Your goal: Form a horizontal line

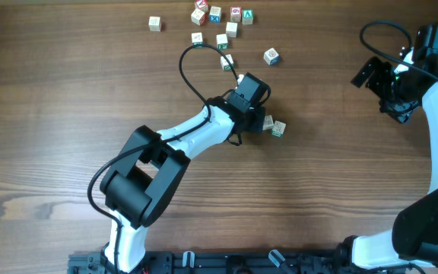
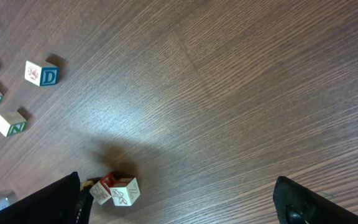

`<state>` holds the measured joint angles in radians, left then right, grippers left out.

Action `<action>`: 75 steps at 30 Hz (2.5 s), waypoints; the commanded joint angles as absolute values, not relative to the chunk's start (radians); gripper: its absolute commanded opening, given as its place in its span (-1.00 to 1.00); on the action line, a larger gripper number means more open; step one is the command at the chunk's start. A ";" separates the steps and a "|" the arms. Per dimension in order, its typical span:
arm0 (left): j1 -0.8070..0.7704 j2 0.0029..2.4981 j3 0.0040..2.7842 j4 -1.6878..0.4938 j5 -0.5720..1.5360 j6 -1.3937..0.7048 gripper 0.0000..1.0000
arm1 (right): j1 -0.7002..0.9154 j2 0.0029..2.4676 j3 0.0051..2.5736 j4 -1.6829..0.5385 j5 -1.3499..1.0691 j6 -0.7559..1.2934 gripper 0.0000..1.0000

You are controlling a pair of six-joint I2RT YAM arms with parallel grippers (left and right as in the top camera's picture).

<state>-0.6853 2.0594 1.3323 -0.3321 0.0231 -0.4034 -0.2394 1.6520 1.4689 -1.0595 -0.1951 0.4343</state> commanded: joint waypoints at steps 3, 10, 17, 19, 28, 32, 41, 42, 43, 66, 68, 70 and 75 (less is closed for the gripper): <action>-0.683 2.077 1.323 -0.331 0.022 -0.427 -0.83 | -0.240 1.663 1.472 -1.060 -0.211 0.445 1.00; -0.683 2.077 1.323 -0.319 0.076 -0.395 -0.89 | -0.240 1.663 1.472 -1.055 -0.211 0.445 0.99; -0.683 2.077 1.323 -0.302 0.112 -0.370 -0.90 | -0.240 1.663 1.472 -1.052 -0.211 0.445 0.98; -0.683 2.077 1.323 -0.294 0.130 -0.370 -0.91 | -0.240 1.663 1.472 -1.052 -0.211 0.446 0.99; -0.683 2.077 1.323 -0.313 0.195 -0.371 -0.92 | -0.240 1.663 1.472 -1.053 -0.211 0.445 0.99; -0.683 2.077 1.323 -0.334 0.222 -0.371 -0.92 | -0.239 1.663 1.472 -1.056 -0.211 0.445 0.99; -0.683 2.077 1.323 -0.334 0.266 -0.371 -0.92 | -0.240 1.663 1.472 -1.055 -0.211 0.445 1.00; -0.683 2.077 1.323 -0.336 0.283 -0.371 -0.92 | -0.240 1.663 1.472 -1.056 -0.211 0.445 0.99; -0.683 2.077 1.323 -0.337 0.295 -0.372 -0.92 | -0.240 1.663 1.472 -1.056 -0.211 0.445 0.99; -0.701 2.077 1.323 -0.348 0.280 -0.422 -0.65 | -0.239 1.663 1.472 -1.056 -0.211 0.446 1.00; -0.701 2.077 1.323 -0.346 0.257 -0.442 -0.61 | -0.239 1.663 1.472 -1.056 -0.211 0.446 0.99; -0.701 2.077 1.323 -0.345 0.252 -0.450 -0.39 | -0.239 1.663 1.472 -1.056 -0.211 0.446 0.99; -0.701 2.077 1.323 -0.345 0.245 -0.454 0.00 | -0.239 1.663 1.472 -1.056 -0.211 0.446 0.99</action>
